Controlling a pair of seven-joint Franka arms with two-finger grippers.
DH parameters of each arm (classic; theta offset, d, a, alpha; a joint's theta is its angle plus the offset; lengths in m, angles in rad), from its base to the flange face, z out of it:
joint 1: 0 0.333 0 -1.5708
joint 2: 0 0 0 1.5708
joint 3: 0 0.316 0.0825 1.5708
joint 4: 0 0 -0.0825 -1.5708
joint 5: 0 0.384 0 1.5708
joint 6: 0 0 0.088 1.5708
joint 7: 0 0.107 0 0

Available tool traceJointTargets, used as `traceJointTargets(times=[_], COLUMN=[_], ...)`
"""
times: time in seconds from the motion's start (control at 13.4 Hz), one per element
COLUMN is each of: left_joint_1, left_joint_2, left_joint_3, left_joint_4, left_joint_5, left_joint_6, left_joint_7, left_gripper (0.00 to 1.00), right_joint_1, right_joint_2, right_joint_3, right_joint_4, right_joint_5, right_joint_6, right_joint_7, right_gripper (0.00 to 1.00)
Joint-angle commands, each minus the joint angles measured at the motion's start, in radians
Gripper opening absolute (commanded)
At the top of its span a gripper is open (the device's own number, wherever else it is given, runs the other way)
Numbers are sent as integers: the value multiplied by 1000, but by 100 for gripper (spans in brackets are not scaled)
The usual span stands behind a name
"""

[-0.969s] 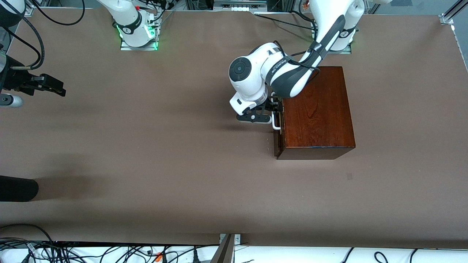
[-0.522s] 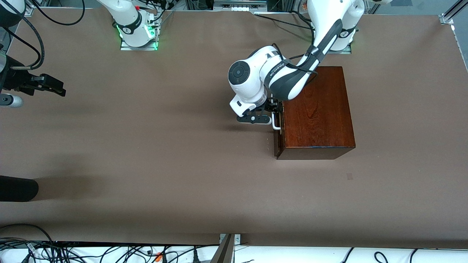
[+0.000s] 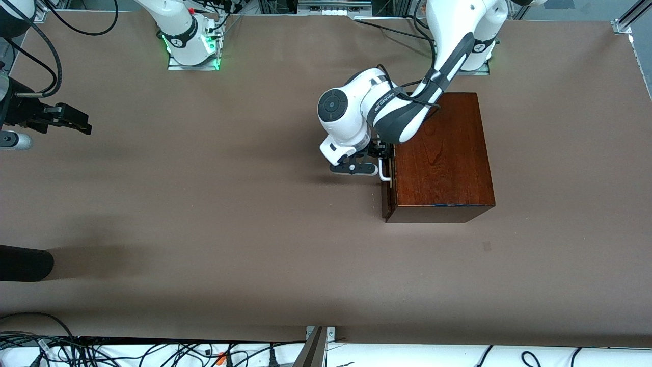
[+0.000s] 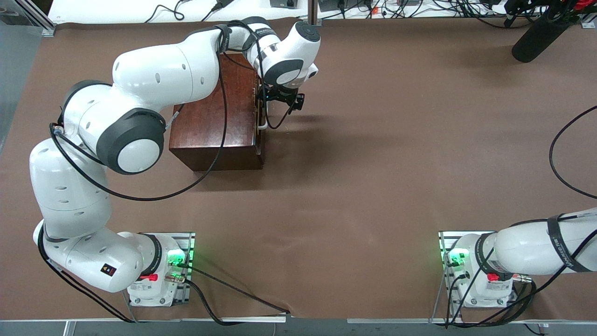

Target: Open drawer, take yellow block, close drawer

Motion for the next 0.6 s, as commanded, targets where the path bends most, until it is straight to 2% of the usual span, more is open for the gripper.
traceJointTargets(times=[0.0, 0.52], left_joint_1=[-17, -44], left_joint_2=[10, 23], left_joint_3=[0, -3], left_joint_4=[-6, 14], left_joint_5=[35, 13], left_joint_6=[37, 104], left_joint_7=[-59, -140], left_gripper=[100, 100], right_joint_1=[-14, -13], right_joint_2=[-21, -21], right_joint_3=[16, 16], right_joint_4=[-6, -6], right_joint_5=[-12, -12], right_joint_6=[-4, -4], right_joint_7=[-9, -9], right_gripper=[100, 100])
